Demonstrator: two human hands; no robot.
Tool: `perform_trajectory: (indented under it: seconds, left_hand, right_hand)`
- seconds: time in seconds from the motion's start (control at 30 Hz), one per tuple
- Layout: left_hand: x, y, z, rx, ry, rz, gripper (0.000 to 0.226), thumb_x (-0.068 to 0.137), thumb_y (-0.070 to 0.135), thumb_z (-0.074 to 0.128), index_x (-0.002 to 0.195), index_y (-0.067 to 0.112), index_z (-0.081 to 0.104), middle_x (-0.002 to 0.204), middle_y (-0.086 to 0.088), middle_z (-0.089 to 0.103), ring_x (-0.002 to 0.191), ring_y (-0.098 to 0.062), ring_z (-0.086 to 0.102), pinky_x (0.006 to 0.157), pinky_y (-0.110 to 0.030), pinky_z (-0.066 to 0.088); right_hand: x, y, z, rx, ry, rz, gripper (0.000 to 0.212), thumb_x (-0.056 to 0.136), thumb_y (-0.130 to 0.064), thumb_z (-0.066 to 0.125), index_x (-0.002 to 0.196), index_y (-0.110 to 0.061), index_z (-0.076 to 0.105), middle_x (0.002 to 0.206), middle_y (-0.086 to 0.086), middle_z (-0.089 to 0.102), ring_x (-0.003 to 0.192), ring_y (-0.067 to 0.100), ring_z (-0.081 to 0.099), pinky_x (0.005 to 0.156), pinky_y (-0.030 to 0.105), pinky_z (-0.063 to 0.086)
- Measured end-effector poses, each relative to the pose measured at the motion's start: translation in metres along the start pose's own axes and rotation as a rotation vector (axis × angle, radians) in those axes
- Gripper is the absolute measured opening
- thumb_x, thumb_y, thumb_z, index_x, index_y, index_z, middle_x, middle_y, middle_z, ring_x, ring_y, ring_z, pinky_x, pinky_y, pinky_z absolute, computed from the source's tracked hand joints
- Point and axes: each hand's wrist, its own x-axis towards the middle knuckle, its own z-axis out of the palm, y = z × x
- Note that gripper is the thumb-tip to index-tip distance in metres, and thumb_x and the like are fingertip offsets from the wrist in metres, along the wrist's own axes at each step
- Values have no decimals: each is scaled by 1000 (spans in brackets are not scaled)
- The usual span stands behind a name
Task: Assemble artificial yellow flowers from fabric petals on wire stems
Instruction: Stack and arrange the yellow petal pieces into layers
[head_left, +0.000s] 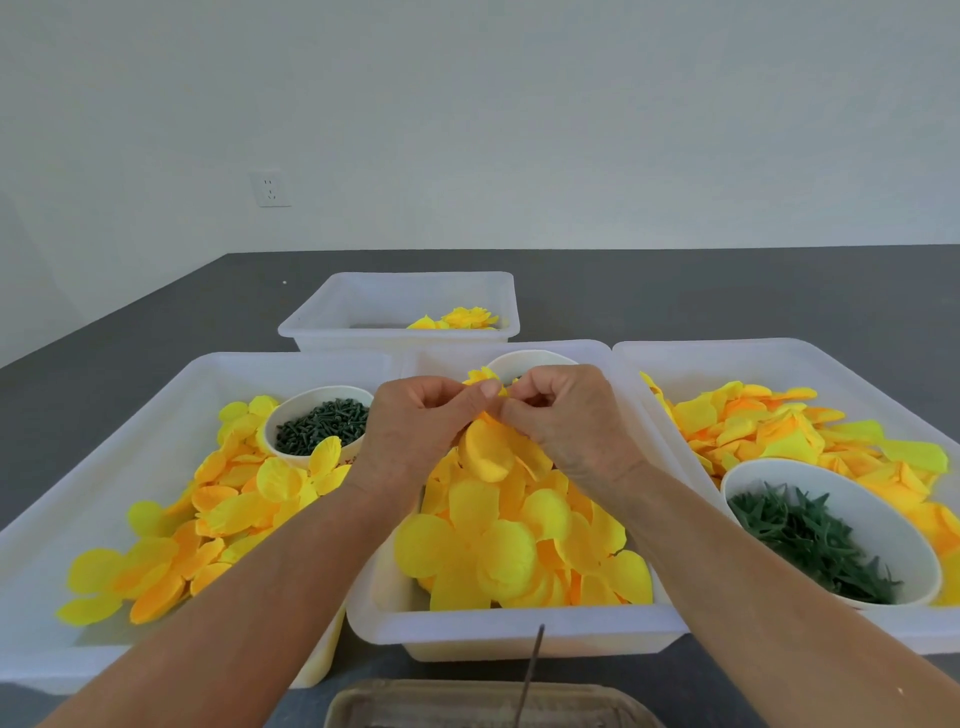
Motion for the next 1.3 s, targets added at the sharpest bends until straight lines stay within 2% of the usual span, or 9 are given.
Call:
perform_trajectory:
  seconds: [0.2,0.47,0.63,0.8,0.87,0.97,1.03,1.13,1.3]
  left_hand:
    - [0,3,-1,-77,-13,-88,46,55,40,73,78,1,68,68,-12,61,58,-18,54,54,-24,45]
    - [6,1,-6,-248,98,-178,15,86,6,61,72,5,62,54,-4,63,44,-12,58,40,-17,44]
    - [12,-4,-6,-139,251,-155,25,87,6,60,63,10,58,67,-11,54,64,-22,47,54,-27,40]
    - [12,-5,-6,-66,252,-143,22,83,3,63,64,10,59,77,-16,56,73,-25,46,66,-36,39]
    - [11,-5,-6,-52,240,-145,19,82,2,65,65,10,61,76,-17,59,72,-26,49,67,-37,42]
    - [11,-5,-7,-28,249,-133,16,81,2,66,67,8,61,77,-19,58,71,-26,48,66,-38,41]
    - [12,-6,-8,3,283,-120,18,82,1,63,66,9,60,76,-17,56,71,-25,46,65,-37,39]
    - [13,-7,-9,25,312,-104,20,84,3,63,65,11,58,75,-15,54,69,-23,44,63,-34,37]
    - [14,-9,-11,53,334,-70,20,85,11,65,68,4,56,71,-15,48,67,-24,39,60,-34,34]
  right_hand:
    - [-1,0,0,90,-81,-13,30,73,-5,78,56,-14,55,47,-14,46,41,-1,40,44,10,32]
    - [1,-5,-6,248,-20,24,27,77,-10,74,70,8,56,68,8,52,58,11,46,54,20,42]
    - [0,-10,-6,126,15,-51,31,76,1,64,56,2,42,115,-2,63,102,11,57,78,25,44]
    - [-1,-10,-6,219,0,-69,34,82,-14,64,73,17,53,73,28,57,68,30,50,67,39,45]
    - [-2,-10,-7,211,18,-55,39,88,-25,62,72,11,60,76,30,59,70,32,54,70,35,47]
    - [0,-10,-10,207,60,-10,21,90,-29,58,82,-17,72,83,-3,72,83,3,63,74,8,45]
    - [3,-9,-12,200,115,-11,10,85,-16,66,87,-25,69,86,-4,69,77,0,61,69,9,47]
    - [4,-6,-14,169,223,-48,28,80,-4,70,89,-31,65,87,-5,67,68,3,57,57,10,48]
    - [5,-3,-15,179,244,-4,39,77,-12,74,103,-39,62,93,-19,62,88,-7,58,68,10,51]
